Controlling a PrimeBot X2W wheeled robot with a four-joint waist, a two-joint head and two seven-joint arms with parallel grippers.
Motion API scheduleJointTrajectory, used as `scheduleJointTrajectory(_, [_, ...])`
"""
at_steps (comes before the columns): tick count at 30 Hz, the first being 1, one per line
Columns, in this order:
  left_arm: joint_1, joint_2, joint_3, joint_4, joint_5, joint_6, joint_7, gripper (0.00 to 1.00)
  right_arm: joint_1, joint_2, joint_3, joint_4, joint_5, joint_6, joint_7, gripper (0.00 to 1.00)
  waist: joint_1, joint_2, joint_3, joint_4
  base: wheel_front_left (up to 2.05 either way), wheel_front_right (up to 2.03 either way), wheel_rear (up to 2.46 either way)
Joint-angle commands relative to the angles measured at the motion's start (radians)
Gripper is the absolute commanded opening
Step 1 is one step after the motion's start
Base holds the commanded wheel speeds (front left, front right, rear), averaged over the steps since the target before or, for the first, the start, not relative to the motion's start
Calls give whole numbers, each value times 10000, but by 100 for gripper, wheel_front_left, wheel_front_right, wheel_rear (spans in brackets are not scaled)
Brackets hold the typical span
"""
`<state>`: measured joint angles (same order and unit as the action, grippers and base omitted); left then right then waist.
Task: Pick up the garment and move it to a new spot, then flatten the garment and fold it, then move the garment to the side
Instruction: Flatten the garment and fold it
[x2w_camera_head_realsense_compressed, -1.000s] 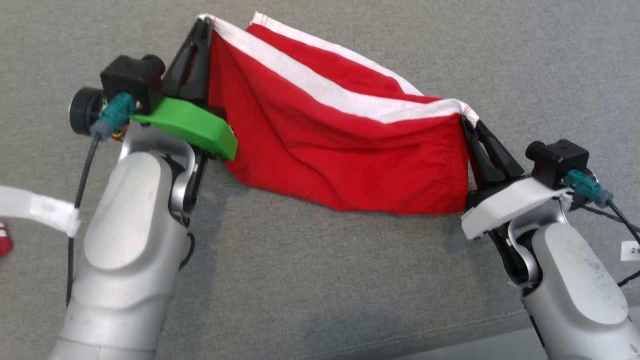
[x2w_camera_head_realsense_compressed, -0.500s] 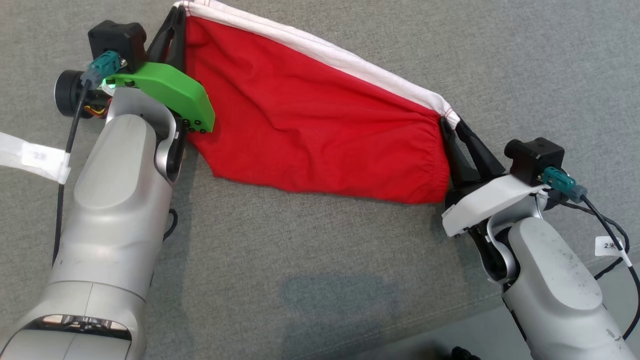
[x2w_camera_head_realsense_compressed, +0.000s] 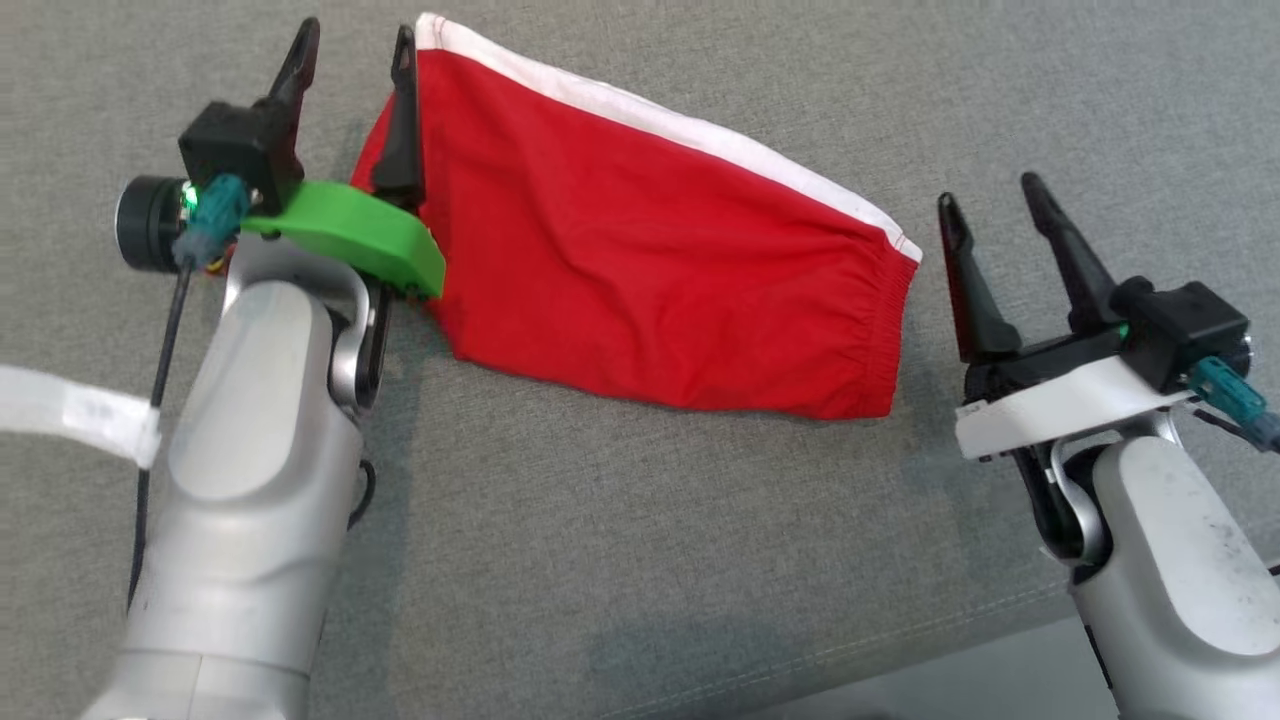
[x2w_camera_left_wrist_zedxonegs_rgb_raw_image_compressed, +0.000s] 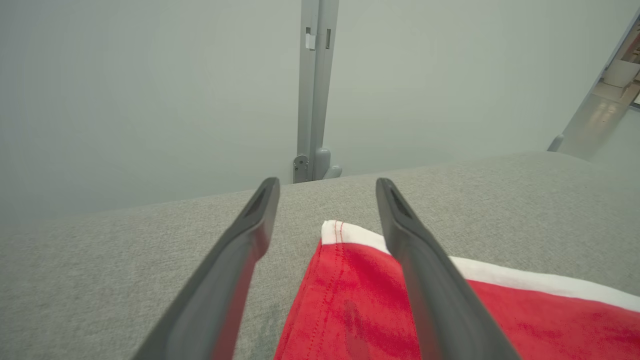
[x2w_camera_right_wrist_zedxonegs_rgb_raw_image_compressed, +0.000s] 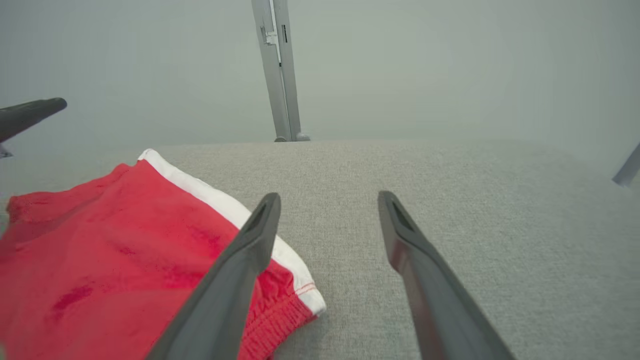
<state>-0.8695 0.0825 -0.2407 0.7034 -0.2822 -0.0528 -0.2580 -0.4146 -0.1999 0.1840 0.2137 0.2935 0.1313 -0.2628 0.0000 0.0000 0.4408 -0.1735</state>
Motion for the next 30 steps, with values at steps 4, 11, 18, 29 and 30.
scheduleJointTrajectory(4, [1645, 127, 306, -2166, 527, 359, -64, 100, 812, 223, -955, -1250, -592, -10, -48, 100, 0, 0, -454, 387, 0, 0, 0])
scheduleJointTrajectory(11, [3899, 275, 576, -4349, 935, 739, -45, 100, 1586, 479, -1712, -1757, -903, -10, -50, 100, 0, 0, -940, 524, 0, 0, 0])
scheduleJointTrajectory(18, [5325, 360, 617, -4904, 807, 814, -45, 100, 2380, 687, -2186, -1695, -944, -10, -51, 100, 0, 0, -1234, 622, 0, 0, 0])
scheduleJointTrajectory(29, [5392, 461, 566, -4815, 676, 863, 106, 100, 2423, 704, -2266, -1592, -891, -10, -52, 100, 0, 0, -1346, 543, 0, 0, 0])
scheduleJointTrajectory(30, [5302, 456, 557, -4816, 656, 844, 119, 100, 2408, 705, -2257, -1590, -876, -10, -52, 100, 0, 0, -1347, 535, 0, 0, 0])
